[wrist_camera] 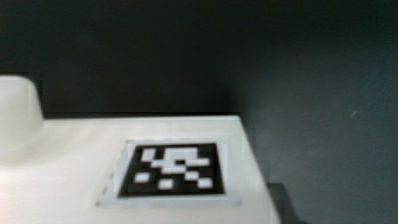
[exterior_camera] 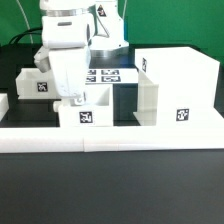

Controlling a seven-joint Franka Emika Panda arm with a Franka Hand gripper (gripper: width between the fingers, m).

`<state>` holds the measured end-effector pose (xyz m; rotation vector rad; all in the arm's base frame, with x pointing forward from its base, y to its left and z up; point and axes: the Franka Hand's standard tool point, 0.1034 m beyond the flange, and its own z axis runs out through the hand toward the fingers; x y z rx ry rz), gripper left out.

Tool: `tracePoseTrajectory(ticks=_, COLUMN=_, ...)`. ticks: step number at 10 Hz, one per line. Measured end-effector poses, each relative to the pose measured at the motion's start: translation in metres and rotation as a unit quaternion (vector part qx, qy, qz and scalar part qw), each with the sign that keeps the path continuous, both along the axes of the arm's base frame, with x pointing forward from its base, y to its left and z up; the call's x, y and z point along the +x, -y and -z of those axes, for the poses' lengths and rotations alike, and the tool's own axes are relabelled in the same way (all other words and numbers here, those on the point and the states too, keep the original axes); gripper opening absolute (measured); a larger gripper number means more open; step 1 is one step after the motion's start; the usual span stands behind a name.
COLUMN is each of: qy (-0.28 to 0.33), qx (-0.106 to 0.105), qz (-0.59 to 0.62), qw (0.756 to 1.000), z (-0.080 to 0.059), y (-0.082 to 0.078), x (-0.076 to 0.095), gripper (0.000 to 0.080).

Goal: Assemble drawer

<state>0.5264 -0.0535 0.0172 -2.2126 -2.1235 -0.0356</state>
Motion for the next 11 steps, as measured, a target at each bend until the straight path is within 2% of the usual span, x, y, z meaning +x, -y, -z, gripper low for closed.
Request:
tracePoseTrajectory(ticks=1, qy=0.001, qx=0.001, qz=-0.003, qw=1.0, z=0.0015, y=-0.0057, x=0.0016, gripper=0.0042)
tracePoseTrajectory(ticks=5, qy=0.0, qx=0.001, qz=-0.001, qw=1.0, z=0.0021, y=-0.0034, x=0.0006, gripper=0.0042)
tracePoseTrajectory(ticks=9, qy=0.013, qx=-0.004, qz=-0.021, qw=1.0, z=-0.0004, y=-0.011, x=0.007, gripper=0.0042)
tracePoseTrajectory(ticks=11, qy=0.013, qx=-0.004, qz=-0.019, qw=1.0, z=-0.0002, y=-0.0099, x=0.0066, gripper=0.0042)
